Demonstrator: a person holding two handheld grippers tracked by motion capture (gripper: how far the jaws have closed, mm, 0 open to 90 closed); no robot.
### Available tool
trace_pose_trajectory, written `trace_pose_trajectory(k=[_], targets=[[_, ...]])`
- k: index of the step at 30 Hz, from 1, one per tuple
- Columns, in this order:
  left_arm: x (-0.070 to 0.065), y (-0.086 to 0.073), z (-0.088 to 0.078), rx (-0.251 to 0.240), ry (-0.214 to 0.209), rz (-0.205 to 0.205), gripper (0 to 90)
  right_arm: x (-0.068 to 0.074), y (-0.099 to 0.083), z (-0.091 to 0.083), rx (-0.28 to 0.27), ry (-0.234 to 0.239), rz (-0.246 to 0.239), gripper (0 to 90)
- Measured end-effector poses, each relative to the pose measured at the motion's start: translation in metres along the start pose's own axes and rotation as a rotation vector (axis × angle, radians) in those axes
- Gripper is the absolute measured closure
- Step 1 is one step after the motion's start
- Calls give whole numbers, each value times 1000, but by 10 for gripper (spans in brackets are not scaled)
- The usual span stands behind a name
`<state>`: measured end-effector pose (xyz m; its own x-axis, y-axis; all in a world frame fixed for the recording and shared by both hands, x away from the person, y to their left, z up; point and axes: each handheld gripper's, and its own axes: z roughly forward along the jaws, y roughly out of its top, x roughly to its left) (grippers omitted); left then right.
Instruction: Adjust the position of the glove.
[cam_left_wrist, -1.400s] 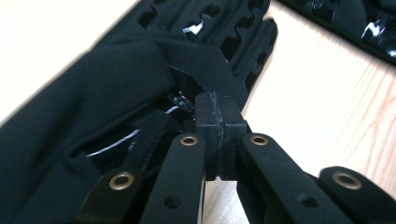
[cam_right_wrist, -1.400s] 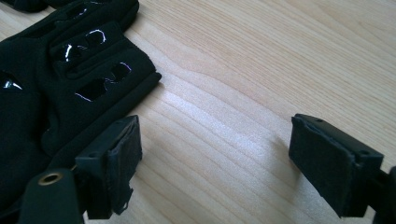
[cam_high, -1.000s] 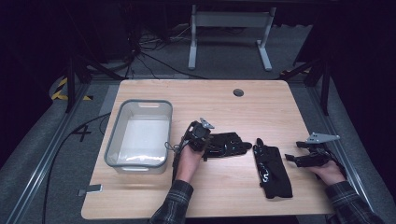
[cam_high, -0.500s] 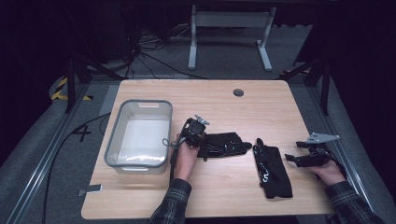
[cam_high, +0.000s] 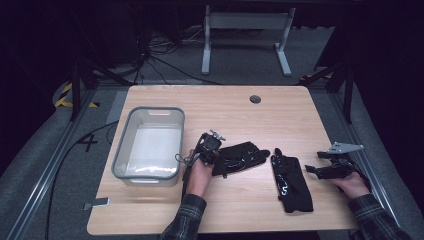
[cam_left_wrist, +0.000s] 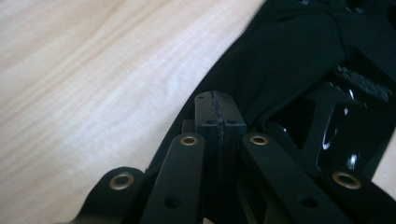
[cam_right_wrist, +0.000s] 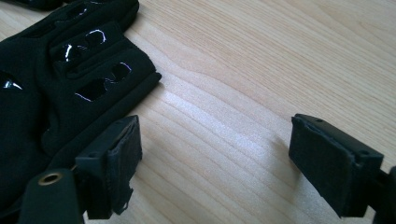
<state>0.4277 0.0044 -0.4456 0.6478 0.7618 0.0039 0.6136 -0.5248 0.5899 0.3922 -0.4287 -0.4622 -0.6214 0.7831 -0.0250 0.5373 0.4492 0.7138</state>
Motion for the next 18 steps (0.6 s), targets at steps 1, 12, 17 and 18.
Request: trace_pose_trajectory(k=[1, 12, 17, 18], targets=[[-3, -2, -2, 7, 4, 0, 900, 0, 0, 0, 0, 0, 0, 178], [-23, -19, -16, 27, -61, 30, 900, 0, 0, 0, 0, 0, 0, 178], [-33, -26, -19, 23, -113, 60, 900, 0, 0, 0, 0, 0, 0, 178], [-35, -27, -20, 20, -128, 60, 900, 0, 0, 0, 0, 0, 0, 178]])
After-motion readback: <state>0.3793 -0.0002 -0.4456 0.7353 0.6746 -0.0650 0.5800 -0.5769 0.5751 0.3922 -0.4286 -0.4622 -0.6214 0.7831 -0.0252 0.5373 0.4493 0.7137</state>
